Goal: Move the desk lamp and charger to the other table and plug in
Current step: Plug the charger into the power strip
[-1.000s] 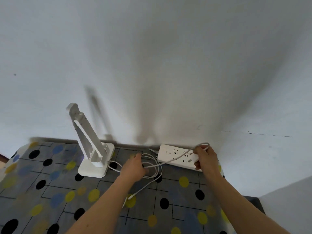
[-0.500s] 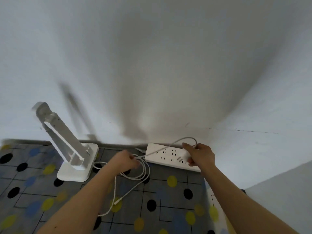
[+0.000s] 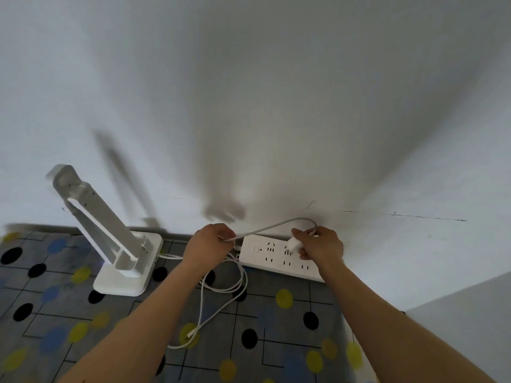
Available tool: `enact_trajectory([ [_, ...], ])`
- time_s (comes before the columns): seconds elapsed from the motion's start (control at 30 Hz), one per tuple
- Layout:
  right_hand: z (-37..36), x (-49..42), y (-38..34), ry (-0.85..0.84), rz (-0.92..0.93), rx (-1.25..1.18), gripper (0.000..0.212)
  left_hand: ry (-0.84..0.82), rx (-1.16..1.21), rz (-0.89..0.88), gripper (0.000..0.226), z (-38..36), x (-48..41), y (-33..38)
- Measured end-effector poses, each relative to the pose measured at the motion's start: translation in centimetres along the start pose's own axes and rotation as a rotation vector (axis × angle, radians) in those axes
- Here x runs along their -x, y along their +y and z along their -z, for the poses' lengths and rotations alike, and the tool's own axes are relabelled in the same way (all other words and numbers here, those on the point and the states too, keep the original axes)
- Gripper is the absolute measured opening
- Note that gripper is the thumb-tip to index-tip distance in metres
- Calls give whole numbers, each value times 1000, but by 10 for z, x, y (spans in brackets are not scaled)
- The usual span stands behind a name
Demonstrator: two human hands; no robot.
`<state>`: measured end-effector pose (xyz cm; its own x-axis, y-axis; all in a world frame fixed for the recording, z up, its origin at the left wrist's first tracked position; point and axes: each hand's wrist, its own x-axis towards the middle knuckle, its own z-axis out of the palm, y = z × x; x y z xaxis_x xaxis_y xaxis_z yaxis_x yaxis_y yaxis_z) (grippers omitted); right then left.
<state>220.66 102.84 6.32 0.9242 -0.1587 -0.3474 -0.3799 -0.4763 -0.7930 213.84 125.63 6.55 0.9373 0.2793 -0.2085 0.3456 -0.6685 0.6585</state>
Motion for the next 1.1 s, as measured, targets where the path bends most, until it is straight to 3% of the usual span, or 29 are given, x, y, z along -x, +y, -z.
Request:
enact_trajectory([
  [0.5, -10, -7, 7, 42, 48, 218, 41, -59, 144, -58, 9, -15, -3, 15],
  [0.7, -5, -14, 3, -19, 50, 301, 29, -69, 152, -65, 8, -22, -2, 13],
  [0.97, -15, -5, -1, -47, 233, 426, 42, -105, 159, -63, 9, -28, -4, 9],
  [1.1, -14, -7, -5, -93, 222, 445, 45, -107, 157, -69, 9, -28, -5, 8],
])
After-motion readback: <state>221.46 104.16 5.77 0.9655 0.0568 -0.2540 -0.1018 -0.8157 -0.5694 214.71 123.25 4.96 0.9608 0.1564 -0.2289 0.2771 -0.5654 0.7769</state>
